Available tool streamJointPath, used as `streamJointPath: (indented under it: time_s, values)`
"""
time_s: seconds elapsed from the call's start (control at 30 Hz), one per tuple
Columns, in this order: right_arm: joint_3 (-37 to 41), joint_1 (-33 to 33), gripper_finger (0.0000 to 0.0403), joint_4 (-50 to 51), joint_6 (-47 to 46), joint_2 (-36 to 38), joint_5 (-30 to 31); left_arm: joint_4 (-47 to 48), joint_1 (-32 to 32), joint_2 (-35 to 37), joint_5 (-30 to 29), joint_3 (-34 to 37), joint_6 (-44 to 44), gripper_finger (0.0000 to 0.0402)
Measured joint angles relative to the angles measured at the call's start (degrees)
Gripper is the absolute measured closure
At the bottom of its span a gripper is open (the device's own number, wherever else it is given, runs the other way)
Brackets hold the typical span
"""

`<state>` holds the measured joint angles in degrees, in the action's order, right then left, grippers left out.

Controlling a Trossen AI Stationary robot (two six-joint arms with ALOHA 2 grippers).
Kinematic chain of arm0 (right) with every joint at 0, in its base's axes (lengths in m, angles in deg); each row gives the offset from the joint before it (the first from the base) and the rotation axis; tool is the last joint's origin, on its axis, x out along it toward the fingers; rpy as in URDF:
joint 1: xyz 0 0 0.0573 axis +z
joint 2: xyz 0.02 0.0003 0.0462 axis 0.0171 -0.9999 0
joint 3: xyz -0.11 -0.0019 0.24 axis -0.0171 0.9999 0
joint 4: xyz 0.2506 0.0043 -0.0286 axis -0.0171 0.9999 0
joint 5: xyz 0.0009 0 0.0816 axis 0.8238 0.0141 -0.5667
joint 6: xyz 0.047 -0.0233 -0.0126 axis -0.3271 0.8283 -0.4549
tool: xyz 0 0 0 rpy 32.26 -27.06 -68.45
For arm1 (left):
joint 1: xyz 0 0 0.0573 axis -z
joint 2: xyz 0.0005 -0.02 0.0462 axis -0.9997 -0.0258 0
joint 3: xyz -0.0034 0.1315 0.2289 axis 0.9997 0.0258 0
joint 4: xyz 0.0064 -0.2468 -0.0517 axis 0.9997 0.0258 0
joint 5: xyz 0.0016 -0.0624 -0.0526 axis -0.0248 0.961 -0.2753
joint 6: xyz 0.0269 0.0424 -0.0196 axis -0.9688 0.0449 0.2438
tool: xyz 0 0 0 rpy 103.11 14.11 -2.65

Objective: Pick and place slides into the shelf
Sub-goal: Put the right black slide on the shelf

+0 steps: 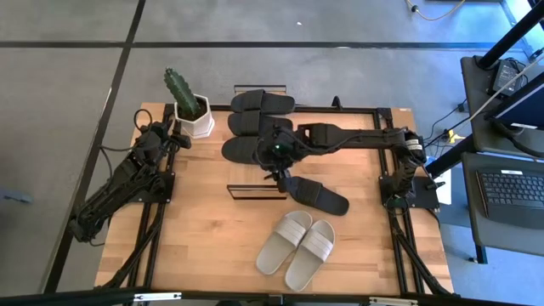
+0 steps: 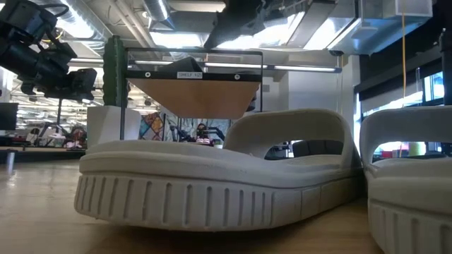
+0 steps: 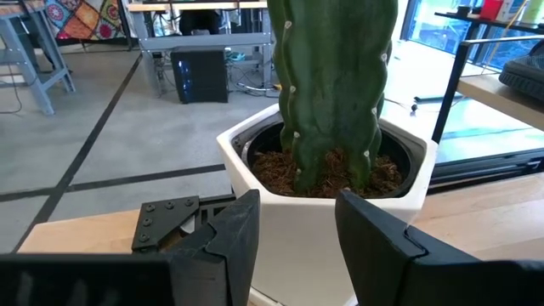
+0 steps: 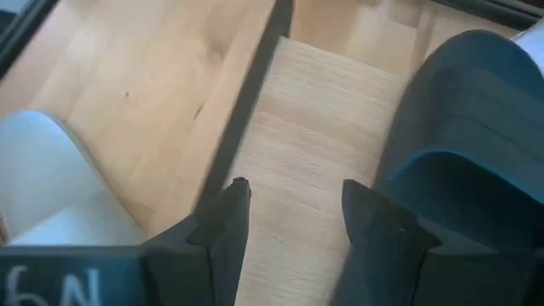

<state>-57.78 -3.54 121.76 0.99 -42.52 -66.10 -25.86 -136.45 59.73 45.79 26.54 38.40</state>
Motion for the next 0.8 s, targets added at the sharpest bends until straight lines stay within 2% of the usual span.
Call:
streamJointPath:
  time_s: [0.17,0.7,0.8]
  values:
    - [0.0,0.6,0.0214,-0.4,-3.5,-0.2,-0.1,0.0,0.0,0.0,0.0,0.0,0.0,0.0254]
    - [0.1,0.5,0.0214,-0.5,-5.8,-3.5,0.0,0.1,0.0,0.0,0.0,0.0,0.0,0.0254]
    - [0.1,0.3,0.0214,0.5,-7.0,-3.5,1.5,0.1,0.0,0.0,0.0,0.0,0.0,0.0254]
